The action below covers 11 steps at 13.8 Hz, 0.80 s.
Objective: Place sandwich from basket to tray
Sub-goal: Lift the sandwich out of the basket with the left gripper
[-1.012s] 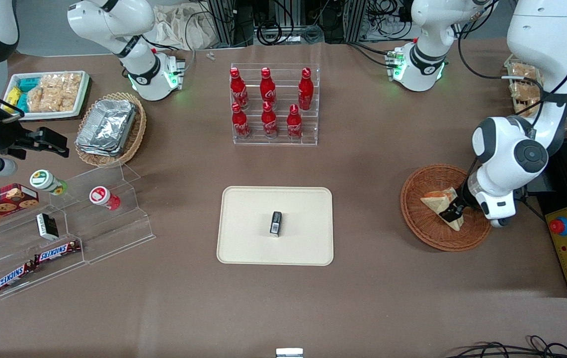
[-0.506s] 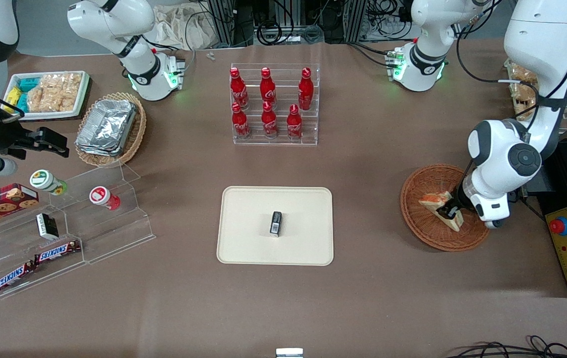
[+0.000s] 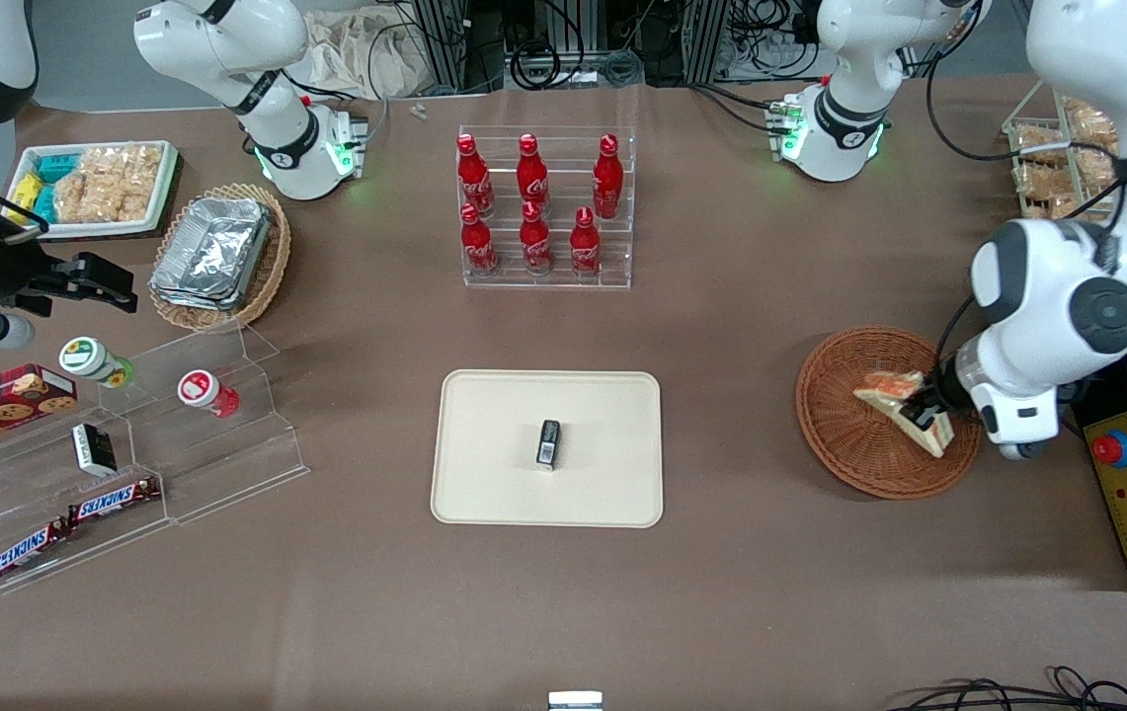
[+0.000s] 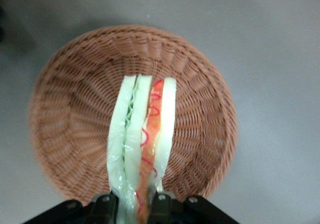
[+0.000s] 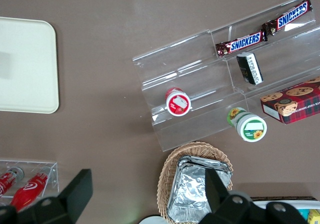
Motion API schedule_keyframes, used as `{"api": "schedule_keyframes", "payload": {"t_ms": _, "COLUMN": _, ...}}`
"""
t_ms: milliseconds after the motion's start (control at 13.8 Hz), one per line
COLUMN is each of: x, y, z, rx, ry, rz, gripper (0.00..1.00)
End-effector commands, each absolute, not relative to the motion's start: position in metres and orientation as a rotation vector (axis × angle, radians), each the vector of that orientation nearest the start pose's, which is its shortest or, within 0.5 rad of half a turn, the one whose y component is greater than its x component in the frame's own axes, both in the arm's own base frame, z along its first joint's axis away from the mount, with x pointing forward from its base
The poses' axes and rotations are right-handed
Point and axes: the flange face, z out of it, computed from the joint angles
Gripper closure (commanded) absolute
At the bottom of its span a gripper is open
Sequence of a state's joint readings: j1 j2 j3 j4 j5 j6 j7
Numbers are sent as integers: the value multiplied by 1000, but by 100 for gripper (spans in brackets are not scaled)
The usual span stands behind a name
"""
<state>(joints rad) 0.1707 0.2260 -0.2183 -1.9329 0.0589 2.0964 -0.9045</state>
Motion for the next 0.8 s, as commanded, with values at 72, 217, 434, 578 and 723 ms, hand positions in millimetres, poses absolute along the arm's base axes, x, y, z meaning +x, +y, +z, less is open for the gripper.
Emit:
{"api": "schedule_keyframes", "payload": {"t_ms": 72, "x": 614, "y": -51, "z": 478, "rx": -2932, "ry": -988, "rz": 137, "gripper": 100}}
{"api": "schedule_keyframes", "payload": {"t_ms": 217, "x": 623, "y": -84, "z": 516, "rx": -3011, "ry": -856, "rz": 110, "gripper": 100}}
{"api": "schedule_keyframes", "payload": {"t_ms": 434, "x": 638, "y": -147, "z": 507, "rx": -3130, "ry": -426, "rz": 139, "gripper": 100}}
{"api": "schedule_keyframes", "payload": {"t_ms": 578, "x": 647, "y": -198, "z": 479, "rx": -3157, "ry": -293, "rz": 179, "gripper": 100}}
{"api": "schedule_keyframes", "payload": {"t_ms": 723, "x": 660, "y": -242, "z": 442, "rx": -3190, "ry": -223, "rz": 216, "gripper": 100}}
